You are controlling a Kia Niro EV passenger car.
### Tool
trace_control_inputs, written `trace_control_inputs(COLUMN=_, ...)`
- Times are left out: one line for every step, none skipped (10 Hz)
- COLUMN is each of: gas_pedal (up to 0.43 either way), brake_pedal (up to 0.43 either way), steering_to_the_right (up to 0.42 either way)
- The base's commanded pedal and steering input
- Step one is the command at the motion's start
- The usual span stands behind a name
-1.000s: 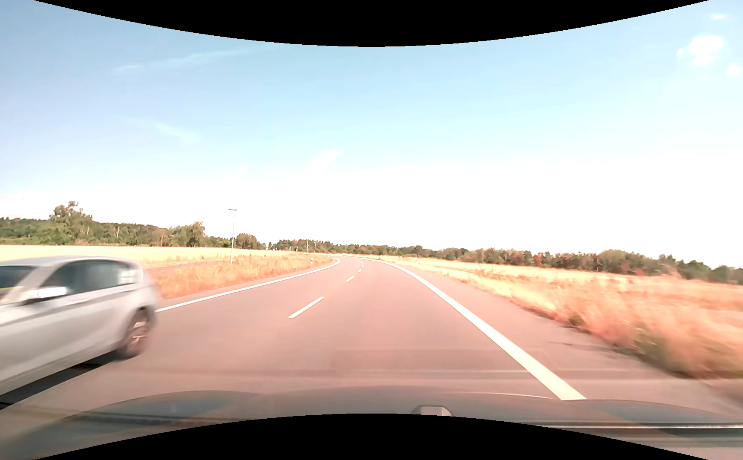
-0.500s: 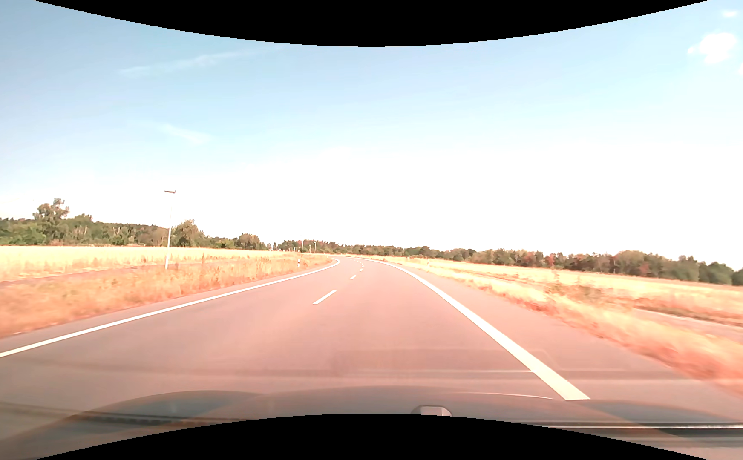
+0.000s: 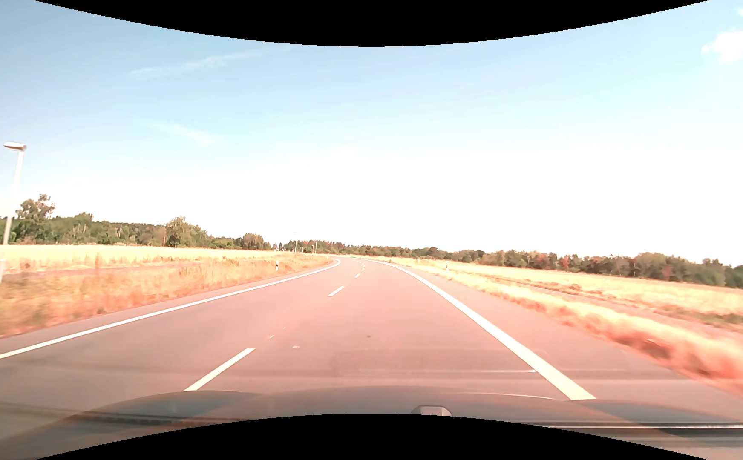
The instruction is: Follow the waypoints while adhering to traffic rules and regulations
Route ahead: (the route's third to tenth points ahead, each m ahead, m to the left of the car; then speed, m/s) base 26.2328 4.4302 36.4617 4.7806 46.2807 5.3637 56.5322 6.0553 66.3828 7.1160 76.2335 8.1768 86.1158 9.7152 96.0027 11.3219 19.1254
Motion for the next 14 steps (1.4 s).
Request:
trace_control_inputs(gas_pedal=0.15, brake_pedal=0.0, steering_to_the_right=-0.012)
trace_control_inputs(gas_pedal=0.15, brake_pedal=0.0, steering_to_the_right=-0.012)
trace_control_inputs(gas_pedal=0.15, brake_pedal=0.0, steering_to_the_right=-0.012)
trace_control_inputs(gas_pedal=0.15, brake_pedal=0.0, steering_to_the_right=-0.012)
trace_control_inputs(gas_pedal=0.15, brake_pedal=0.0, steering_to_the_right=-0.012)
trace_control_inputs(gas_pedal=0.15, brake_pedal=0.0, steering_to_the_right=-0.012)
trace_control_inputs(gas_pedal=0.15, brake_pedal=0.0, steering_to_the_right=-0.012)
trace_control_inputs(gas_pedal=0.15, brake_pedal=0.0, steering_to_the_right=-0.011)
trace_control_inputs(gas_pedal=0.15, brake_pedal=0.0, steering_to_the_right=-0.011)
trace_control_inputs(gas_pedal=0.15, brake_pedal=0.0, steering_to_the_right=-0.011)
trace_control_inputs(gas_pedal=0.15, brake_pedal=0.0, steering_to_the_right=-0.011)
trace_control_inputs(gas_pedal=0.15, brake_pedal=0.0, steering_to_the_right=-0.011)
trace_control_inputs(gas_pedal=0.15, brake_pedal=0.0, steering_to_the_right=-0.01)
trace_control_inputs(gas_pedal=0.15, brake_pedal=0.0, steering_to_the_right=-0.01)
